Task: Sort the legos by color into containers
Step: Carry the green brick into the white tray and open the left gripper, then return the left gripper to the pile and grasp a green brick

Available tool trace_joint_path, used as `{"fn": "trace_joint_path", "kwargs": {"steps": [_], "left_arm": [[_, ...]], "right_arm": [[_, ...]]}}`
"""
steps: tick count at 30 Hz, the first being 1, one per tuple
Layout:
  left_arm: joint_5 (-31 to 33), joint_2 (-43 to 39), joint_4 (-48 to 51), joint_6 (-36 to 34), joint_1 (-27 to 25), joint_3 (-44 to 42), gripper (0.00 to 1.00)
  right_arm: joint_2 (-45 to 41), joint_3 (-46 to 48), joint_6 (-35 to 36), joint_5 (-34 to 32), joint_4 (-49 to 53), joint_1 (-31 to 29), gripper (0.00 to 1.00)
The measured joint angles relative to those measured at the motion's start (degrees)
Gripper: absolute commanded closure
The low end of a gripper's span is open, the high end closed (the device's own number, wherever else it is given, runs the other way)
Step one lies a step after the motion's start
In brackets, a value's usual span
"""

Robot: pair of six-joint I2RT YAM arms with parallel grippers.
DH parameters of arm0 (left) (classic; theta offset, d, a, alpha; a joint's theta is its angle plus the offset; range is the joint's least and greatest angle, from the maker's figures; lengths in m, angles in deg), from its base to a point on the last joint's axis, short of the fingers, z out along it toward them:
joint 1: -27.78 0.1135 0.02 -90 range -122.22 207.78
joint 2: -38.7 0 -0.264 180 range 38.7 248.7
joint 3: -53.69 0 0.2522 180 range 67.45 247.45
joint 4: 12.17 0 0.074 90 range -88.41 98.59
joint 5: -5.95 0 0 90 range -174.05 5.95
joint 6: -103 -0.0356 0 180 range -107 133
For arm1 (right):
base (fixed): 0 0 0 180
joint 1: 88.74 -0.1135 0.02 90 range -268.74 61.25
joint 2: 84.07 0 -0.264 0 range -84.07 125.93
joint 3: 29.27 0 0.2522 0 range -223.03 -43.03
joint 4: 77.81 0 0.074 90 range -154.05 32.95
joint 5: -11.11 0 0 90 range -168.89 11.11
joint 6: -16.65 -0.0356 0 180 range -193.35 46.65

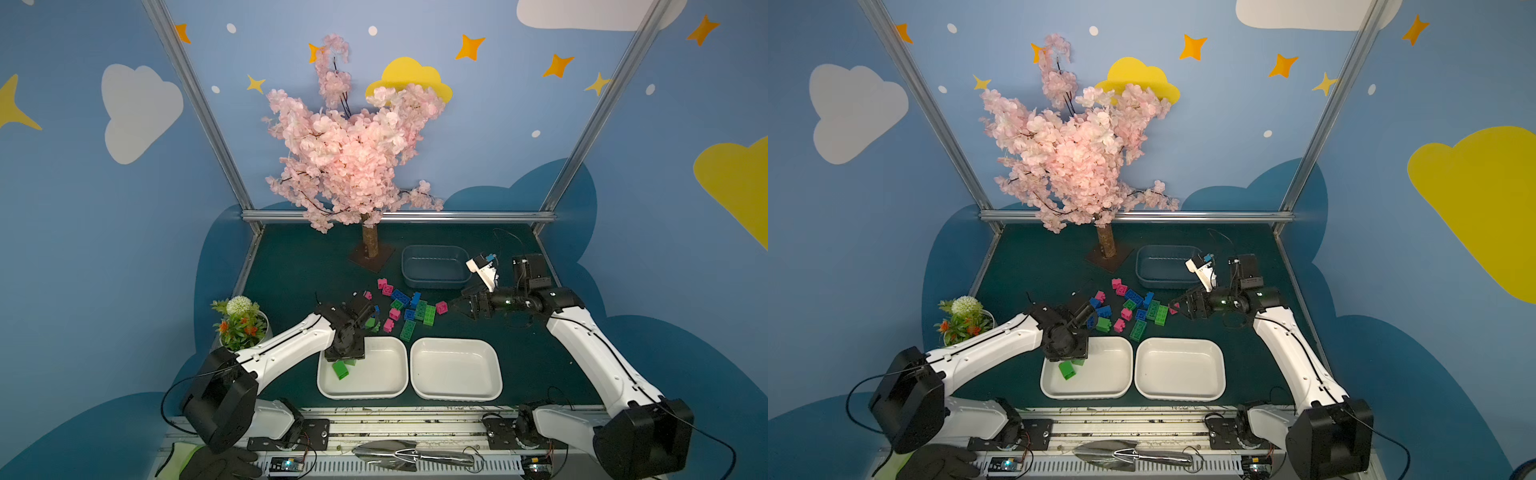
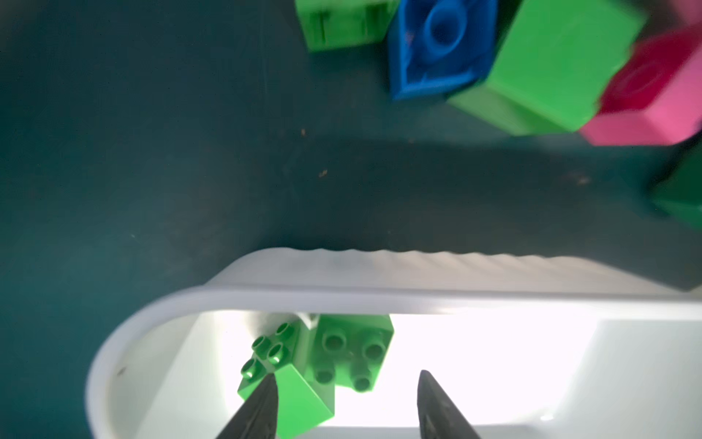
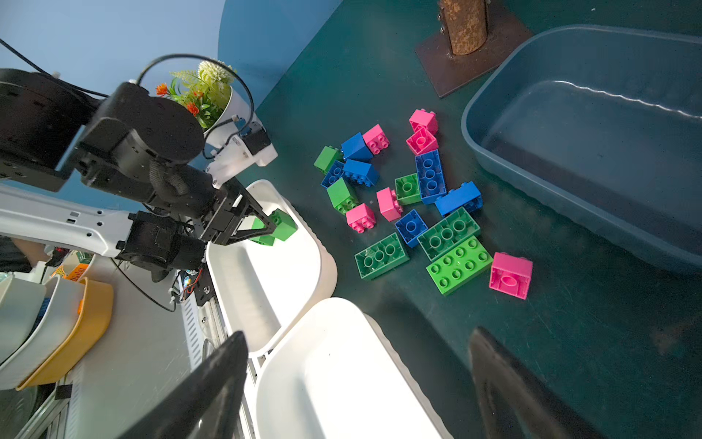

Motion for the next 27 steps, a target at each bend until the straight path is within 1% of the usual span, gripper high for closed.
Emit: {"fn": "trace_joint_path", "kwargs": {"steps": [3, 6, 9, 11, 14, 18, 21, 27], "left_arm": [[0.76, -0.42, 1.79, -0.87, 0.15, 3.78, 0.32], [1.42, -0.90, 2.97, -3.08, 1.07, 7.87, 0.31], [1.38, -0.83, 2.21, -6.40, 3.80, 10.12, 0.31], [0.94, -0.02, 1.57, -9.22, 6.82, 11.10, 0.31], [-0.52, 4.35, 0.09, -13.66, 11.58, 12.74, 0.32], [-2.47, 10.99, -2.64, -17.68, 15.82, 13.29, 0.33], [-3.78, 14.80, -4.57, -19.30, 16.85, 13.42, 0.34], [-5.27, 19.45, -8.68, -20.09, 17.22, 13.51, 0.40]], "right_arm": [[-0.17, 0.00, 0.02, 0.00, 0.09, 0.00, 0.10], [-0.24, 0.00, 0.04, 0.00, 0.09, 0.00, 0.10], [-0.24, 0.00, 0.02, 0.00, 0.00, 0.00, 0.10], [-0.22, 0.00, 0.00, 0.00, -0.04, 0.00, 0.10], [-0.22, 0.00, -0.02, 0.00, -0.26, 0.00, 0.10], [-0.22, 0.00, -0.02, -0.04, -0.24, 0.00, 0.10], [-0.22, 0.00, -0.02, -0.07, -0.24, 0.00, 0.10], [-0.22, 0.00, -0.02, -0.24, -0.24, 0.00, 0.10]]}}
